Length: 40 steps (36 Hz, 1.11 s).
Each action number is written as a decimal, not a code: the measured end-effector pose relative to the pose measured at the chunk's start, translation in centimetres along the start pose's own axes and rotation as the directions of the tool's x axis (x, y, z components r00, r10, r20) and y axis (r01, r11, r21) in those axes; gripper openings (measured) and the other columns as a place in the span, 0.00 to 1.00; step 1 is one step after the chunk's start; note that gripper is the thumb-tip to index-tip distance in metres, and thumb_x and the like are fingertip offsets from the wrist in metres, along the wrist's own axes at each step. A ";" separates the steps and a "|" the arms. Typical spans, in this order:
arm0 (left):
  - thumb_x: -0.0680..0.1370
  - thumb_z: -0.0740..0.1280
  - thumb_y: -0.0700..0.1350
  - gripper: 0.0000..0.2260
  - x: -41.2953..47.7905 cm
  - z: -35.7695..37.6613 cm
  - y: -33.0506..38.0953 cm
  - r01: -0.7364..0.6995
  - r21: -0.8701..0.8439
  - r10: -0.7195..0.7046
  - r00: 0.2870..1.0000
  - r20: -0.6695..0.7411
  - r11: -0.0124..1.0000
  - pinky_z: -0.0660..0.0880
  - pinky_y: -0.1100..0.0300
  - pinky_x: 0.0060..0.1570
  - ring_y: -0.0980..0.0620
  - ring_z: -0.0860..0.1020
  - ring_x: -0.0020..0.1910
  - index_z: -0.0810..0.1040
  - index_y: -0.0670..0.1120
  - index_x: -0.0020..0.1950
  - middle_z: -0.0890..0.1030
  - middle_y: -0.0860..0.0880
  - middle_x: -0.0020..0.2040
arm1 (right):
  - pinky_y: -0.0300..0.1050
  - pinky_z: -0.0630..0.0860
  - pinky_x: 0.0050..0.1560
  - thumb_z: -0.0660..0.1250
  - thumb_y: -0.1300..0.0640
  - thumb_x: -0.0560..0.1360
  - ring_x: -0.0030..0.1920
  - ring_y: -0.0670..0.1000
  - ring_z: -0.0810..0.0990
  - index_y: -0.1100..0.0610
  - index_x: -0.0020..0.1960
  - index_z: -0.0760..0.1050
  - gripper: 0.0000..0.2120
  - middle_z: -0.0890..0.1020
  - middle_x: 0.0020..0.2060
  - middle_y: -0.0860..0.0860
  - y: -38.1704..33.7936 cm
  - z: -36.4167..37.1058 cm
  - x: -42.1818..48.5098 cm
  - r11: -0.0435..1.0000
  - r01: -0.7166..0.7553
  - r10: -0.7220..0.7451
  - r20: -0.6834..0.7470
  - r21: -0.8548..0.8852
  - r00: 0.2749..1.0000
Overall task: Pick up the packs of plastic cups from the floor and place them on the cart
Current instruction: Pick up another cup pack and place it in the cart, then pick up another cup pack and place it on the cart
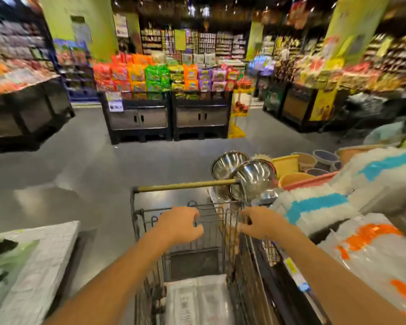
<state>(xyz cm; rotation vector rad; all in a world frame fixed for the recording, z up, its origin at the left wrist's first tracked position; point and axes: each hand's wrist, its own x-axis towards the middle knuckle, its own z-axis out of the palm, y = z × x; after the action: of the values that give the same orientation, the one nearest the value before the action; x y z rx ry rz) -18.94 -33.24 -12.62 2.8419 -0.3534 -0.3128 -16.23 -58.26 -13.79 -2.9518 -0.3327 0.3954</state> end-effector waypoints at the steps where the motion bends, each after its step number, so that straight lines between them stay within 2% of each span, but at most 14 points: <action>1: 0.77 0.61 0.56 0.20 -0.3 -0.9 0.9 -0.033 0.021 0.033 0.999 -0.017 0.999 0.76 0.49 0.56 0.44 0.77 0.57 0.75 0.48 0.65 0.79 0.46 0.59 | 0.47 0.73 0.48 0.62 0.45 0.78 0.55 0.57 0.79 0.52 0.62 0.75 0.17 0.81 0.51 0.52 -0.2 -1.1 -1.4 1.000 -0.003 0.003 -0.019 0.002 1.000; 4: 0.77 0.61 0.56 0.16 -1.5 -2.9 3.3 -0.143 0.066 0.148 0.987 -0.069 0.988 0.75 0.51 0.52 0.44 0.77 0.58 0.76 0.48 0.60 0.79 0.47 0.56 | 0.46 0.71 0.47 0.63 0.46 0.79 0.52 0.55 0.78 0.45 0.55 0.76 0.08 0.77 0.45 0.46 -0.3 -2.9 -5.2 0.999 -0.045 0.045 -0.053 -0.002 0.998; 5: 0.77 0.61 0.56 0.16 -1.9 -3.4 4.1 -0.184 0.077 0.190 0.979 -0.069 0.980 0.75 0.52 0.52 0.44 0.77 0.58 0.75 0.49 0.59 0.78 0.47 0.56 | 0.47 0.73 0.50 0.63 0.45 0.78 0.54 0.56 0.78 0.46 0.56 0.76 0.10 0.78 0.46 0.47 -0.2 -3.3 -6.5 0.997 -0.078 0.078 -0.073 0.004 0.994; 8: 0.76 0.61 0.58 0.21 -3.0 -4.5 6.2 -0.286 0.124 0.296 0.953 -0.070 0.950 0.77 0.50 0.54 0.45 0.78 0.56 0.76 0.51 0.64 0.79 0.49 0.59 | 0.52 0.74 0.61 0.63 0.44 0.78 0.64 0.57 0.76 0.47 0.70 0.71 0.21 0.79 0.63 0.52 -0.3 -4.0 -11.2 0.978 -0.209 0.207 -0.158 0.009 0.965; 10: 0.74 0.61 0.60 0.18 -3.9 -4.8 7.6 -0.371 0.133 0.383 0.920 -0.082 0.919 0.78 0.51 0.45 0.46 0.79 0.49 0.77 0.52 0.58 0.81 0.50 0.51 | 0.51 0.71 0.65 0.62 0.43 0.78 0.67 0.56 0.74 0.47 0.73 0.68 0.25 0.76 0.68 0.51 -0.2 -4.0 -14.6 0.954 -0.299 0.300 -0.189 0.031 0.935; 12: 0.74 0.62 0.60 0.16 -4.8 -4.7 9.1 -0.448 0.138 0.460 0.885 -0.072 0.883 0.73 0.55 0.41 0.48 0.78 0.47 0.77 0.53 0.56 0.80 0.51 0.49 | 0.48 0.71 0.65 0.62 0.42 0.79 0.66 0.54 0.74 0.48 0.74 0.67 0.25 0.76 0.68 0.50 -0.3 -3.7 -18.3 0.916 -0.398 0.401 -0.215 0.059 0.891; 15: 0.74 0.61 0.60 0.20 -7.0 -3.9 11.8 -0.558 0.130 0.566 0.823 -0.041 0.820 0.75 0.51 0.53 0.48 0.78 0.55 0.76 0.55 0.62 0.80 0.53 0.55 | 0.48 0.72 0.63 0.61 0.44 0.80 0.66 0.54 0.75 0.49 0.73 0.69 0.23 0.75 0.68 0.51 -0.9 -2.8 -24.7 0.858 -0.509 0.508 -0.256 0.067 0.822; 18: 0.75 0.62 0.61 0.23 -10.3 -2.7 15.1 -0.642 0.146 0.651 0.759 -0.016 0.752 0.70 0.51 0.64 0.48 0.74 0.64 0.72 0.55 0.69 0.76 0.51 0.66 | 0.49 0.73 0.59 0.60 0.43 0.80 0.65 0.56 0.74 0.48 0.74 0.67 0.24 0.75 0.67 0.52 -1.9 -1.6 -31.6 0.790 -0.610 0.597 -0.292 0.055 0.747; 21: 0.76 0.64 0.62 0.23 -14.1 -0.8 18.8 -0.752 0.062 0.754 0.657 -0.005 0.656 0.70 0.53 0.63 0.50 0.74 0.63 0.72 0.55 0.69 0.76 0.53 0.66 | 0.50 0.76 0.54 0.59 0.43 0.80 0.62 0.56 0.76 0.47 0.75 0.65 0.24 0.75 0.66 0.51 -2.7 0.3 -38.4 0.706 -0.705 0.687 -0.306 0.066 0.659; 24: 0.76 0.64 0.62 0.23 -18.2 1.3 22.8 -0.824 0.027 0.824 0.567 0.017 0.566 0.70 0.52 0.66 0.50 0.73 0.65 0.70 0.57 0.70 0.72 0.55 0.70 | 0.51 0.77 0.56 0.59 0.44 0.80 0.62 0.56 0.76 0.47 0.74 0.66 0.23 0.75 0.66 0.51 -3.9 2.6 -45.6 0.611 -0.787 0.759 -0.341 0.081 0.555; 28: 0.78 0.62 0.61 0.24 -25.6 4.4 28.3 -0.929 0.106 0.926 0.365 0.098 0.355 0.68 0.49 0.66 0.48 0.71 0.67 0.68 0.56 0.73 0.70 0.51 0.71 | 0.54 0.76 0.58 0.60 0.46 0.80 0.64 0.57 0.76 0.49 0.73 0.67 0.23 0.73 0.69 0.52 -6.2 6.1 -55.8 0.460 -0.876 0.858 -0.328 0.146 0.396; 33: 0.77 0.60 0.60 0.25 -36.2 8.8 34.4 -0.991 0.092 0.978 0.107 0.180 0.092 0.70 0.49 0.64 0.46 0.71 0.66 0.68 0.53 0.72 0.73 0.49 0.68 | 0.53 0.74 0.59 0.59 0.44 0.80 0.64 0.58 0.74 0.50 0.73 0.66 0.23 0.73 0.66 0.54 -10.7 10.7 -69.0 0.218 -0.958 0.945 -0.287 0.185 0.160; 36: 0.71 0.54 0.63 0.32 -43.9 11.7 37.3 -0.995 0.072 0.975 -0.051 0.217 -0.068 0.69 0.49 0.63 0.45 0.72 0.66 0.68 0.52 0.73 0.73 0.48 0.67 | 0.53 0.74 0.55 0.60 0.45 0.79 0.61 0.59 0.76 0.52 0.68 0.69 0.20 0.76 0.61 0.55 -14.9 13.7 -76.7 0.075 -0.969 0.961 -0.276 0.236 0.008; 40: 0.70 0.52 0.64 0.32 -54.8 15.5 40.1 -0.971 0.028 0.951 -0.226 0.212 -0.237 0.71 0.49 0.58 0.44 0.74 0.61 0.70 0.52 0.71 0.74 0.48 0.63 | 0.48 0.72 0.46 0.59 0.45 0.80 0.58 0.58 0.76 0.50 0.74 0.65 0.24 0.75 0.62 0.53 -20.6 18.1 -87.0 -0.085 -0.968 0.965 -0.221 0.238 -0.139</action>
<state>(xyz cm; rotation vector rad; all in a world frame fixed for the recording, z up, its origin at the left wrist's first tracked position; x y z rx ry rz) -83.03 -59.71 -6.13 1.5464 -2.5800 -0.0220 -107.12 -56.88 -6.42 -2.4036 2.1277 -0.0714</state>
